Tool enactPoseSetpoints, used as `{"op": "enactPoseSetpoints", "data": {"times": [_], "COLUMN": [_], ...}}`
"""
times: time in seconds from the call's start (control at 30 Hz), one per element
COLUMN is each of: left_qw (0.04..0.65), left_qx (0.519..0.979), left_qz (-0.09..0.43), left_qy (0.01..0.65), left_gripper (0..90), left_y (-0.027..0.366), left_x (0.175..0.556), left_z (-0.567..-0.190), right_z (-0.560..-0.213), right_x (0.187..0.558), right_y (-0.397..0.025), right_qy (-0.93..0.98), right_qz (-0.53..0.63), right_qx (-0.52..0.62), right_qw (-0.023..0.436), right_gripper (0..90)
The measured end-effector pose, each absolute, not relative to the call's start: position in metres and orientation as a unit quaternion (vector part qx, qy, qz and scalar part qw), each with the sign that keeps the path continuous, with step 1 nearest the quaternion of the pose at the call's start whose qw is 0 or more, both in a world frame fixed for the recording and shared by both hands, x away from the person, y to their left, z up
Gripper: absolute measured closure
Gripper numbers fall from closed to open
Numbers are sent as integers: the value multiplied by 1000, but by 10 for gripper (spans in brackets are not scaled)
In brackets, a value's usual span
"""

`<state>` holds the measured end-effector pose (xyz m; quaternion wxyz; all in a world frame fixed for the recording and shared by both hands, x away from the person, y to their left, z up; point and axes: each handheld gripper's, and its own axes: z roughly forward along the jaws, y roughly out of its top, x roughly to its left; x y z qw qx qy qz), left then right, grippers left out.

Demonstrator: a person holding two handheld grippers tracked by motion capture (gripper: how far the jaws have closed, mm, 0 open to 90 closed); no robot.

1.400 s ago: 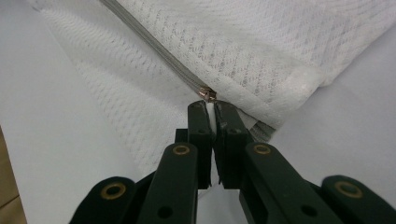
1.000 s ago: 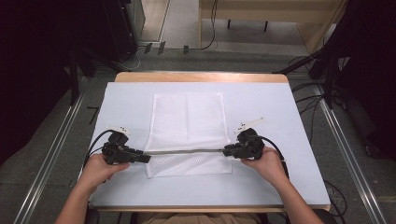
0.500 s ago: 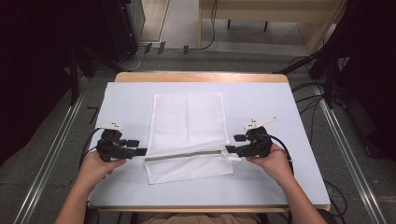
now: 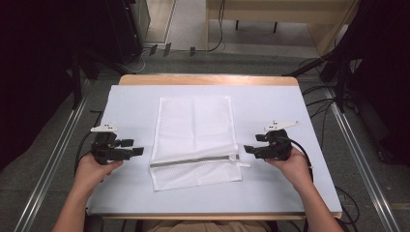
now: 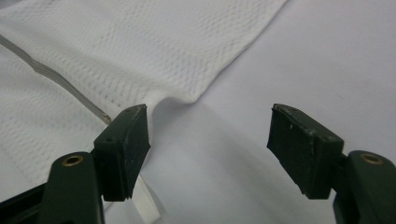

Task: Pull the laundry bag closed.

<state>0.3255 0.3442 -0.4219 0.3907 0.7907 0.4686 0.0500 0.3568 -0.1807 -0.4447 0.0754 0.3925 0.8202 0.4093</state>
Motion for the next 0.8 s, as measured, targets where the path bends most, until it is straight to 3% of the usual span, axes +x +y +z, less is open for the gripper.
{"op": "enactPoseSetpoints", "data": {"times": [0.8], "left_qw": [376], "left_qx": [776], "left_qz": [70], "left_qy": [501], "left_gripper": [299], "left_y": [367], "left_x": [332], "left_z": [-431], "right_z": [-455], "right_x": [374], "right_y": [-210], "right_qy": [791], "right_qz": [399], "right_qx": [447], "right_qw": [127], "right_gripper": [289]}}
